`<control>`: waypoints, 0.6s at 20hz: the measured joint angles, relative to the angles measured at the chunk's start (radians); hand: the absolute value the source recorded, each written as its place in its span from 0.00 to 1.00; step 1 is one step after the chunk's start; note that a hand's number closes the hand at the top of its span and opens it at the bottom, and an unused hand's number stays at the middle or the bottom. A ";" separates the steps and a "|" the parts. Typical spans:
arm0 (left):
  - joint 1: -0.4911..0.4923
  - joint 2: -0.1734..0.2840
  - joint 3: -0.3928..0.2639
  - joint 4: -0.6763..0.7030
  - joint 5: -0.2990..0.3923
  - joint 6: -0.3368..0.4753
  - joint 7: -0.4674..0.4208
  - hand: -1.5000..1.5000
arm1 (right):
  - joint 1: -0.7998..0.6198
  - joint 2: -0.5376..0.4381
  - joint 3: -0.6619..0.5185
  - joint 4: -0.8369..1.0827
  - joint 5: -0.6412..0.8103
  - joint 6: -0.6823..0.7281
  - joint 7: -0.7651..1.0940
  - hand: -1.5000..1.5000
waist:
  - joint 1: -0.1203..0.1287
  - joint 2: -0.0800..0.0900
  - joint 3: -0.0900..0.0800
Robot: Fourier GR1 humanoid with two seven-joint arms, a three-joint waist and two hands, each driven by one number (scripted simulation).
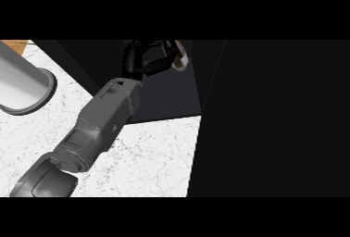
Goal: Pick up the wine, place it into the cabinet and close the cabinet
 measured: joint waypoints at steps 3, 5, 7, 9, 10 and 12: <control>-0.005 -0.011 0.015 -0.022 0.013 -0.070 -0.022 1.00 | 0.012 -0.005 -0.006 -0.002 -0.001 -0.002 0.000 0.00 | 0.014 -0.006 0.000; -0.025 -0.011 0.024 -0.031 0.021 -0.110 -0.014 0.00 | 0.011 -0.011 -0.014 -0.005 -0.002 -0.001 0.004 0.00 | 0.023 -0.009 0.000; -0.027 -0.025 0.028 -0.035 0.022 -0.134 -0.022 0.00 | 0.022 -0.019 -0.015 -0.007 -0.002 -0.003 0.000 0.00 | 0.029 -0.013 0.001; -0.041 -0.027 0.034 -0.036 0.026 -0.165 -0.007 0.00 | 0.026 -0.020 -0.021 -0.007 -0.002 -0.002 -0.002 0.00 | 0.037 -0.015 0.001; -0.045 -0.031 0.036 -0.038 0.026 -0.173 -0.006 0.00 | 0.026 -0.019 -0.025 -0.008 -0.003 -0.004 -0.002 0.00 | 0.042 -0.017 0.001; -0.051 -0.031 0.041 -0.040 0.028 -0.190 0.002 0.00 | 0.036 -0.023 -0.030 -0.010 -0.003 -0.008 -0.003 0.00 | 0.049 -0.019 0.002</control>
